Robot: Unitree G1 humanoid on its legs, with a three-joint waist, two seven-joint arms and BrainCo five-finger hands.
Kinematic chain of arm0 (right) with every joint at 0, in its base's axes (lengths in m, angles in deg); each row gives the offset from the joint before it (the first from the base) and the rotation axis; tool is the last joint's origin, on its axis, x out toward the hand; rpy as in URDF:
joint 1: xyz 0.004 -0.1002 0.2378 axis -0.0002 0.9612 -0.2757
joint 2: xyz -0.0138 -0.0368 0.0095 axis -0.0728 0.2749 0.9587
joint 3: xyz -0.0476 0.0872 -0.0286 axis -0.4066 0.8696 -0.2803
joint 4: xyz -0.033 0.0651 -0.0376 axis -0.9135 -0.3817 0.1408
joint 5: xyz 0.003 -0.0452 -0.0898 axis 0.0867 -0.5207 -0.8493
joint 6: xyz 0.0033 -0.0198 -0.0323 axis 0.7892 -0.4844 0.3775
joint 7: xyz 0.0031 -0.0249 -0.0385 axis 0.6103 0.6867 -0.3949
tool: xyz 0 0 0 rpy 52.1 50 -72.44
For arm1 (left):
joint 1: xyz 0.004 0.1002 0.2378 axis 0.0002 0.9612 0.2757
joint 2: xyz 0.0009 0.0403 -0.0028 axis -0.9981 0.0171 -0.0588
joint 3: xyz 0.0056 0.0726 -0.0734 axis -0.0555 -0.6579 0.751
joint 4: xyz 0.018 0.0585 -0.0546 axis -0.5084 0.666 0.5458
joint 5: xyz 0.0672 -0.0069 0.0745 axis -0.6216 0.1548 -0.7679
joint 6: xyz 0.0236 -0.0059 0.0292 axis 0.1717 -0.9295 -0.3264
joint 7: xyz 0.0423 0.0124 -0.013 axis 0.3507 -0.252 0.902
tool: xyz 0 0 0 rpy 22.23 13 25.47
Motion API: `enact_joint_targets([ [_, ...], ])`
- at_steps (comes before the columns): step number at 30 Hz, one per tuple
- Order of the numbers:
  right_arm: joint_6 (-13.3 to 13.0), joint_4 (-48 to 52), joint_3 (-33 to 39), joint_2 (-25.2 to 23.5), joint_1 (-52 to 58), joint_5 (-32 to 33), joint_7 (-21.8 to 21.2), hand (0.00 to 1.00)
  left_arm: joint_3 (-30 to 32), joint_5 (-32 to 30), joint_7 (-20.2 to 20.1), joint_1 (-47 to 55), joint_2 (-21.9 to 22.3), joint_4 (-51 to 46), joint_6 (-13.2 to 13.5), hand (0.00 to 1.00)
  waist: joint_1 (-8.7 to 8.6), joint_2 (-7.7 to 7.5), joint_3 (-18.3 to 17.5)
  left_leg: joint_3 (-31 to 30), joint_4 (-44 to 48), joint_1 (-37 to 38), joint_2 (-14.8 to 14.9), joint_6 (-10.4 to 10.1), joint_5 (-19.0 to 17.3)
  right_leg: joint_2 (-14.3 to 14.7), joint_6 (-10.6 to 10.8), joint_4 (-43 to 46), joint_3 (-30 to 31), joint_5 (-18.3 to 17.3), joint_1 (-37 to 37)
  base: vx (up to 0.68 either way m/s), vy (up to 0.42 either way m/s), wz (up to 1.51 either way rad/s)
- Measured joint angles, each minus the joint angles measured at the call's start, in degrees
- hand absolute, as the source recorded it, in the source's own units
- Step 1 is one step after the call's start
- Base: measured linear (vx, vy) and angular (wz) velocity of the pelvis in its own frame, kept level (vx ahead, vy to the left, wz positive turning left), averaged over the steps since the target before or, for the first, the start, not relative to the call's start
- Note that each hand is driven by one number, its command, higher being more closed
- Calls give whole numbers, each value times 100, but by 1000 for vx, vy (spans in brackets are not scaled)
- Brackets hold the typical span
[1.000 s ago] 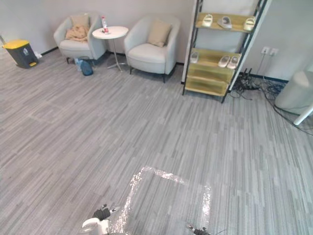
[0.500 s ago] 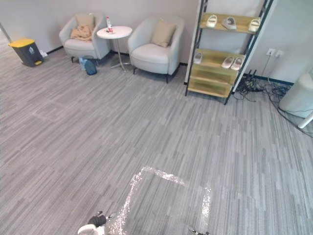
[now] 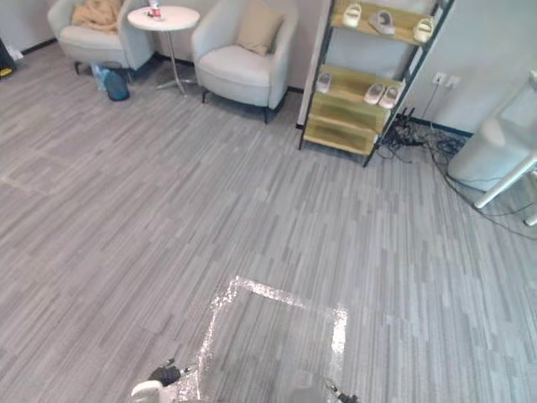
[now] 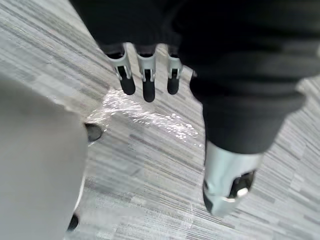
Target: Pick up cushions and gather them together orderly.
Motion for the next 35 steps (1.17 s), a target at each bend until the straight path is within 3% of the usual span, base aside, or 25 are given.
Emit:
enact_joint_targets([
  [4, -51, -8, 111, 12, -100, -2, -2, 0, -105, -39, -4, -62, 47, 3, 0, 0, -47, 86, 52, -217, -161, 239, 71, -109, -112, 313, -265, -1401, -613, 71, -382, 316, 39, 38],
  [6, -46, -13, 137, 13, -64, -5, 4, 0, -105, -94, -9, -43, 78, 3, 3, 0, -71, 81, 51, -283, -119, 356, 74, -242, -192, 435, -430, -2050, -638, 389, -289, 324, -97, 70],
  [7, -28, -13, 204, -7, 22, -19, 6, 0, -94, -109, -21, 16, 90, -10, 5, 0, -103, 21, 28, -367, 92, 500, 38, -367, -348, 446, -697, -2329, -630, 646, -112, 510, -209, 88],
  [8, -24, -14, 280, 62, 87, -16, -4, 0, -58, -131, -19, 68, 162, -17, 9, 0, -126, 118, -12, -331, 559, 491, 169, -444, -529, 524, -900, -2279, -667, 599, 38, 423, -184, 63],
  [9, -25, -12, 287, 75, 64, -28, 3, 0, -13, -123, -26, 92, 187, -39, 19, 0, -100, 147, -24, -308, 821, 419, 207, -474, -547, 561, -909, -2309, -654, 528, 96, 428, -222, 16],
  [11, -26, 58, 184, 146, -57, -90, -16, 0, 148, -136, -29, 135, 346, -136, 15, 0, -105, 347, -59, -156, 3000, -456, 579, -632, -477, 846, -1009, -2737, -680, 391, 583, 474, -251, -13],
  [12, -25, 101, 143, 172, -52, -87, -11, 0, 167, -137, -34, 121, 395, -137, 12, 0, -107, 419, -67, -140, 3473, -638, 678, -775, -383, 926, -1044, -2804, -672, 371, 676, 450, -187, -29],
  [13, -24, 176, -30, 192, -66, -66, 2, 0, 294, -152, -48, 101, 451, -190, 9, 0, -89, 521, -43, -71, 4609, -1096, 970, -837, -196, 1121, -1131, -3003, -573, 315, 1005, 446, -150, -44],
  [14, -27, 196, -84, 190, -91, -53, 1, 0, 307, -162, -46, 95, 471, -234, 8, 0, -86, 474, -14, 71, 4984, -1222, 1095, -815, -264, 1183, -1149, -3180, -442, 304, 1350, 432, -135, -53],
  [16, -32, 192, -115, 187, -158, -51, 4, 0, 285, -157, -32, 77, 431, -330, 16, 0, -41, 339, 37, 274, 4744, -1354, 1077, -710, -495, 1104, -1148, -3378, -192, 304, 1757, 376, -88, -63],
  [18, -44, 205, -127, 198, -231, -51, 6, 0, 229, -143, -21, -10, 470, -367, 37, 0, -21, 313, 35, 204, 3972, -1544, 945, -569, -643, 1012, -1147, -3401, 35, 305, 1873, 286, 32, -72],
  [19, -43, 197, -126, 194, -258, -52, 7, 0, 125, -147, -11, -75, 523, -361, 40, 0, -9, 315, 34, -20, 3168, -1636, 796, -539, -643, 970, -1113, -3443, 231, 301, 1938, 212, 172, -84],
  [21, -39, 201, -130, 217, -234, -55, 4, 0, 70, -149, -15, -110, 602, -343, 43, 0, -12, 419, -13, -431, 1993, -1630, 724, -499, 68, 1068, -899, -3444, 444, 217, 1982, 230, 203, -83],
  [22, 0, 161, -144, 123, -206, -66, 16, 0, 61, -158, -14, -165, 588, -261, 39, 0, -7, 348, -15, -503, 1953, -1483, 610, -585, -50, 1021, -738, -3461, 688, 123, 2062, 160, 145, -46],
  [24, 40, 158, -183, 40, -98, -93, 15, 0, 20, -162, -15, -217, 508, -215, 26, 0, -43, 130, -74, -262, 1748, -1314, 527, -583, -48, 854, -645, -3384, 878, 74, 1990, 141, 164, -51],
  [27, 50, 149, -183, -6, 66, -90, 38, 0, 23, -196, -8, -211, 396, -110, 6, 0, -41, 15, -157, -29, 1505, -1160, 383, -533, -22, 723, -563, -3368, 1169, 106, 1876, 74, 138, -43],
  [31, 65, 87, -171, -8, 168, -91, 67, 0, 41, -203, -8, -154, 342, -101, -3, 0, -45, 45, -188, 120, 1272, -995, 315, -469, 18, 671, -510, -3519, 1329, 138, 1896, 3, 53, -22],
  [35, 84, 59, 44, 48, 221, -75, 95, 0, 51, -202, -2, -98, 298, 54, -10, 0, -43, 182, -277, 244, 1044, -890, 285, -399, 110, 702, -472, -3568, 1495, 164, 1822, -3, -4, -18],
])
